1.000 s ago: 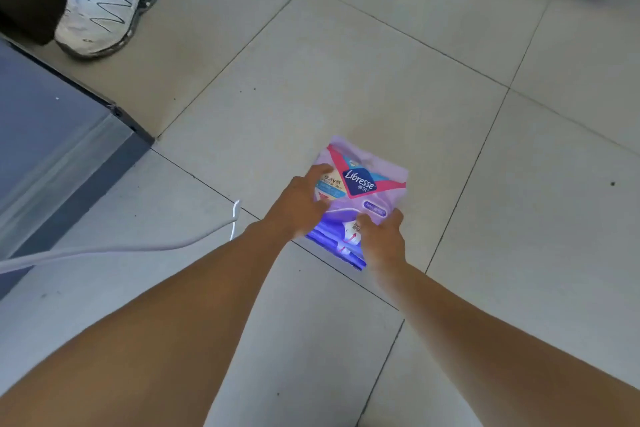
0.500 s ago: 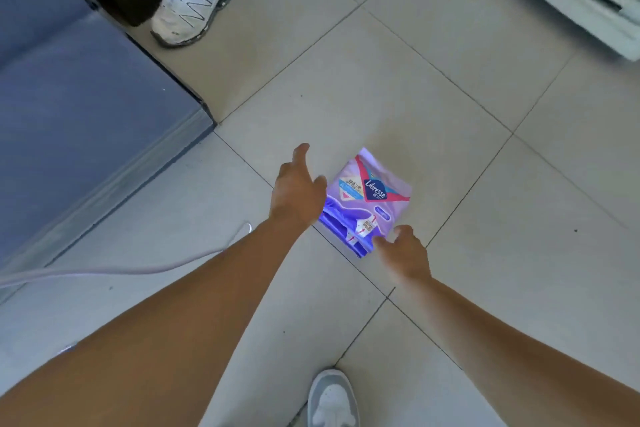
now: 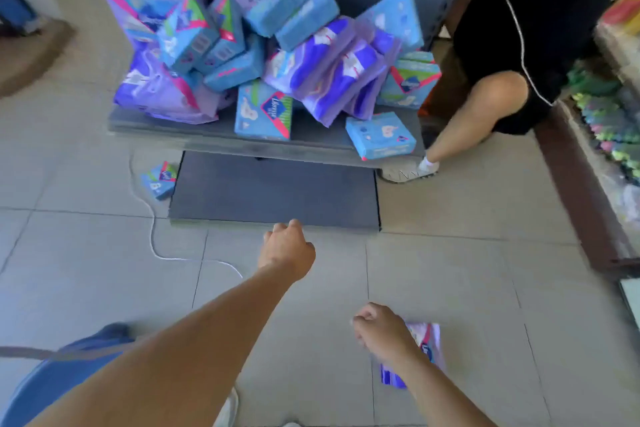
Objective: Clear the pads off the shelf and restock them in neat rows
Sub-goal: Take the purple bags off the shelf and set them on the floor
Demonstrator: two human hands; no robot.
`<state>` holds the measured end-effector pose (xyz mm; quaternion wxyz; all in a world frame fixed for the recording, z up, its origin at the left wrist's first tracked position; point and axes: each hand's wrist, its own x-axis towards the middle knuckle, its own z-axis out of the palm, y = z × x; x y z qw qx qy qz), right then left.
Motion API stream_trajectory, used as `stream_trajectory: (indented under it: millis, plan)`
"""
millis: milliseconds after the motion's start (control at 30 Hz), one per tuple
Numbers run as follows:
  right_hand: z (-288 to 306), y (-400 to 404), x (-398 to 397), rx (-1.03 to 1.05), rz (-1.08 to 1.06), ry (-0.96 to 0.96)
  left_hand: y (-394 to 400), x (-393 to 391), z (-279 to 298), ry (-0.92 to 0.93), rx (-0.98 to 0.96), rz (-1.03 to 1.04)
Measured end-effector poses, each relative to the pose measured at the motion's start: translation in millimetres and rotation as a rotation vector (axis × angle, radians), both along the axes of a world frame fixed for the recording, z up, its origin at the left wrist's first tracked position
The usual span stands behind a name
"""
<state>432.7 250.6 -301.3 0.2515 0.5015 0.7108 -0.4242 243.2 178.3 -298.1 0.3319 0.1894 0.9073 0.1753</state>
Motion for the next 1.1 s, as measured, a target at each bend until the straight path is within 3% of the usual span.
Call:
stream_trajectory:
  millis: [167, 367, 700, 967, 1100]
  plan:
    - [56.8, -58.2, -79.0, -0.035, 0.200, 0.108, -110.1, -81.7, 40.8, 0.029, -0.067, 0.213]
    - [100.0, -86.2, -170.0, 0.036, 0.233, 0.280, -175.4, -175.3, 83.7, 0.216, -0.101, 0.150]
    - [118.7, -65.6, -333.9, 0.203, 0.138, 0.461, -157.3, -306.7, 111.0, 0.397, 0.109, 0.119]
    - [76.9, -59.4, -410.8, 0.187, 0.045, 0.487, -128.9, -367.3, 74.4, 0.337, 0.022, 0.015]
    - [57.9, -50.6, -446.4, 0.073, -0.090, 0.486, -112.9, -387.0, 56.5, 0.178, 0.106, 0.143]
